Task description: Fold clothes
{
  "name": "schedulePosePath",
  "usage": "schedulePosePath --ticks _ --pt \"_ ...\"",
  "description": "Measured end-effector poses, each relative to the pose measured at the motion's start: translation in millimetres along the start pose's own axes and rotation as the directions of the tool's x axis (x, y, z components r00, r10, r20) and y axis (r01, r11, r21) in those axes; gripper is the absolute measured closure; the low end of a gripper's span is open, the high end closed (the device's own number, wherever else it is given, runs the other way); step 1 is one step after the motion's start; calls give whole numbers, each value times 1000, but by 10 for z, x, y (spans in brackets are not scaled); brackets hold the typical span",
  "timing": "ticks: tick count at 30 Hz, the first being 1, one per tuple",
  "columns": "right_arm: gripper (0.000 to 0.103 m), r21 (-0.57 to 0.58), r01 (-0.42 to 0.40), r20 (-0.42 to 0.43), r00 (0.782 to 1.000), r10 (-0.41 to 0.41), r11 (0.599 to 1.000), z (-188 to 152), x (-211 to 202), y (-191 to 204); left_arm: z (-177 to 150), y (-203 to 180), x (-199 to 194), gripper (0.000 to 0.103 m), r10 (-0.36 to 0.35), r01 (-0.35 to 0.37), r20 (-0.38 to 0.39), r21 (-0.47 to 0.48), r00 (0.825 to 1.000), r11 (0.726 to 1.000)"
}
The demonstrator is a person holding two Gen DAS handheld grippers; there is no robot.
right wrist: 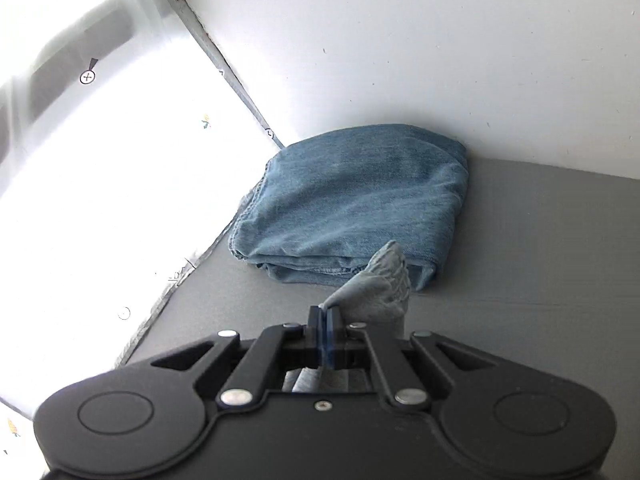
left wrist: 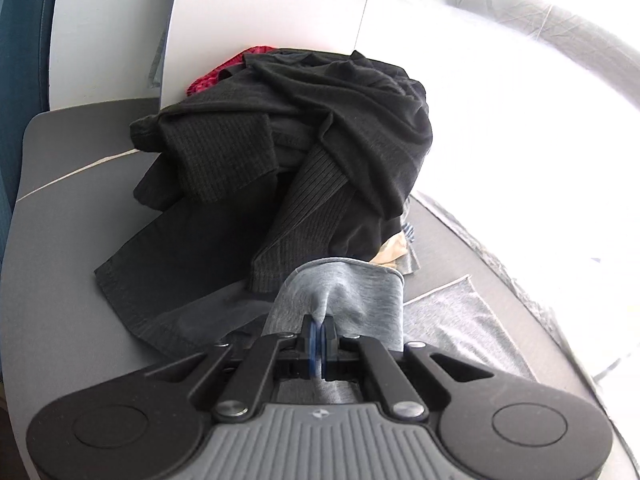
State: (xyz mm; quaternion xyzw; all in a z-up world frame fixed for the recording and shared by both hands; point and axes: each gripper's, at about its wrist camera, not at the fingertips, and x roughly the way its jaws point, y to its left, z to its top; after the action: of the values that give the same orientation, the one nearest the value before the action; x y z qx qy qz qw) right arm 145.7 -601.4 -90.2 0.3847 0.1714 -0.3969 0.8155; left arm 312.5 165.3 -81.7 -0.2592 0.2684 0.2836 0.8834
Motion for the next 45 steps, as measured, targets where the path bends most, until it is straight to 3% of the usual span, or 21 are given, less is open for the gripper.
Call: schedulePosePath --ticks 3,6,8,11,14,17,21,24,26,27,31,35,39,41,45 --pt "101 13 -86 100 991 84 996 211 -369 124 279 -155 -277 102 -95 98 79 -24 992 995" --pt "101 -15 -84 143 986 85 996 272 -611 45 410 -121 -446 102 -124 127 106 -25 987 992" --pt "101 -35 -37 125 991 41 999 222 -640 -79 366 -60 -455 102 -90 89 94 20 991 996" --pt "101 -39 22 64 998 -19 999 45 -627 -345 144 185 -401 102 -27 25 15 65 1000 998" --pt "101 -57 109 -1 994 -109 992 -194 -557 -645 -125 506 -328 102 38 -32 -67 84 997 996" --pt "101 -69 179 -76 980 -184 981 -412 -459 -899 -426 795 -92 102 133 -108 -174 143 976 984" --pt "100 -87 234 -151 958 -245 968 -644 -401 -1154 -741 1137 151 101 212 -159 -290 194 933 968" --pt "96 -154 263 -163 944 -287 953 -765 -414 -1160 -839 1200 171 94 230 -152 -303 260 925 954" --pt "79 -210 280 -170 933 -317 937 -803 -415 -1100 -857 1198 168 90 248 -152 -298 310 922 939" --pt "76 -238 285 -164 931 -327 929 -819 -431 -1050 -859 1198 167 87 257 -152 -298 332 919 931" --pt "65 -327 278 -126 934 -333 903 -892 -539 -831 -764 1162 -20 76 217 -122 -275 324 937 938" --pt "56 -377 263 -69 948 -310 888 -978 -673 -570 -652 1048 -142 54 195 -111 -232 330 953 937" --pt "46 -374 237 -35 963 -268 897 -1055 -775 -328 -475 1019 -152 53 174 -104 -206 311 963 945" --pt "35 -375 204 -38 971 -235 904 -1120 -810 -186 -392 1030 -139 53 166 -101 -191 310 967 945" --pt "30 -424 124 -66 984 -167 897 -1393 -802 176 -276 974 -87 53 101 -26 -185 370 977 929"
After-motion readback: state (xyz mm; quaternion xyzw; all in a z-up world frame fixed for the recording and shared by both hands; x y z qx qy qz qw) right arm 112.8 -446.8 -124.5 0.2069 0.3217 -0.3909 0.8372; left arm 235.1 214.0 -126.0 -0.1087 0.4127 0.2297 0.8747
